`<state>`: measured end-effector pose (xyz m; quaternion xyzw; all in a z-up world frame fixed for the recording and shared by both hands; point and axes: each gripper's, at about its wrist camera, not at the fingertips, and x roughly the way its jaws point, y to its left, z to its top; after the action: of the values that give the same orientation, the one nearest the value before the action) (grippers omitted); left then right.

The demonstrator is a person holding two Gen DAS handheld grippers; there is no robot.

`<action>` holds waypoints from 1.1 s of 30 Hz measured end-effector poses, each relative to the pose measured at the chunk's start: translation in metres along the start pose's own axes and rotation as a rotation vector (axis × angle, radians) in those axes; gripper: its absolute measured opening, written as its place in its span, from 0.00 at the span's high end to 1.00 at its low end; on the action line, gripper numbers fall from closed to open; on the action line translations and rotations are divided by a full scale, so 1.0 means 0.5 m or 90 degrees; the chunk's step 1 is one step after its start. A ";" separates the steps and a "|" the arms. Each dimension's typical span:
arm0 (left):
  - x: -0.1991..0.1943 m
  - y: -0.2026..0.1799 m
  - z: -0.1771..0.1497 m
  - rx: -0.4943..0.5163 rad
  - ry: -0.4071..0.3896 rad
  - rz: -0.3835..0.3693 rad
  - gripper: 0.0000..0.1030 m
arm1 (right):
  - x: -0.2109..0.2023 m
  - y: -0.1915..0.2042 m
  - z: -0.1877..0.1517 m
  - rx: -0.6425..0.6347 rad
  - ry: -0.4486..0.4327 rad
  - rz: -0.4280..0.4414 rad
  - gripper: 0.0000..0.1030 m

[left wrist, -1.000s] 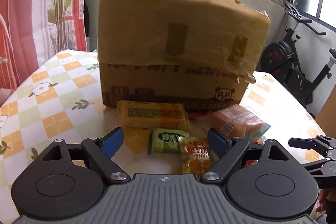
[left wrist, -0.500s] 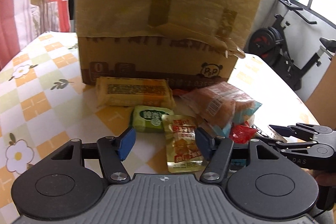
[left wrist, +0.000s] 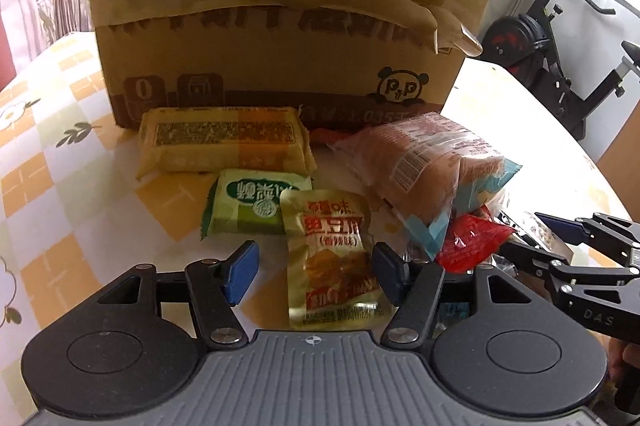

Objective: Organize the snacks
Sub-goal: 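Grasp the gold spicy snack pouch with the left tool while the right tool grasps the white cracker pack, then carry both packets over the box and open both tools to release them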

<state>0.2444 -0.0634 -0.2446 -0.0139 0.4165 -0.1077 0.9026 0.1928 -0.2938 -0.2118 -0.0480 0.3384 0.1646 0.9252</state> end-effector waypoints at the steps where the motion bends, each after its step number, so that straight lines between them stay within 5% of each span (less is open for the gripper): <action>1: 0.005 -0.004 0.003 0.003 0.000 0.005 0.37 | 0.000 0.000 0.000 0.001 0.000 0.001 0.47; 7: 0.017 -0.044 -0.005 0.063 -0.009 0.052 0.35 | -0.001 0.000 -0.001 0.001 -0.001 0.000 0.47; 8: 0.014 -0.046 -0.009 0.074 -0.014 0.052 0.44 | 0.000 0.000 -0.001 0.001 -0.001 0.000 0.47; 12: -0.003 -0.032 -0.015 0.059 -0.016 0.034 0.52 | 0.000 -0.001 -0.001 0.001 -0.001 0.000 0.47; 33: -0.054 0.018 -0.016 0.015 -0.059 0.015 0.53 | -0.002 -0.002 0.000 0.000 0.001 0.000 0.48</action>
<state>0.2231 -0.0485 -0.2304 -0.0034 0.3734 -0.1008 0.9222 0.1923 -0.2948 -0.2112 -0.0485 0.3392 0.1644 0.9250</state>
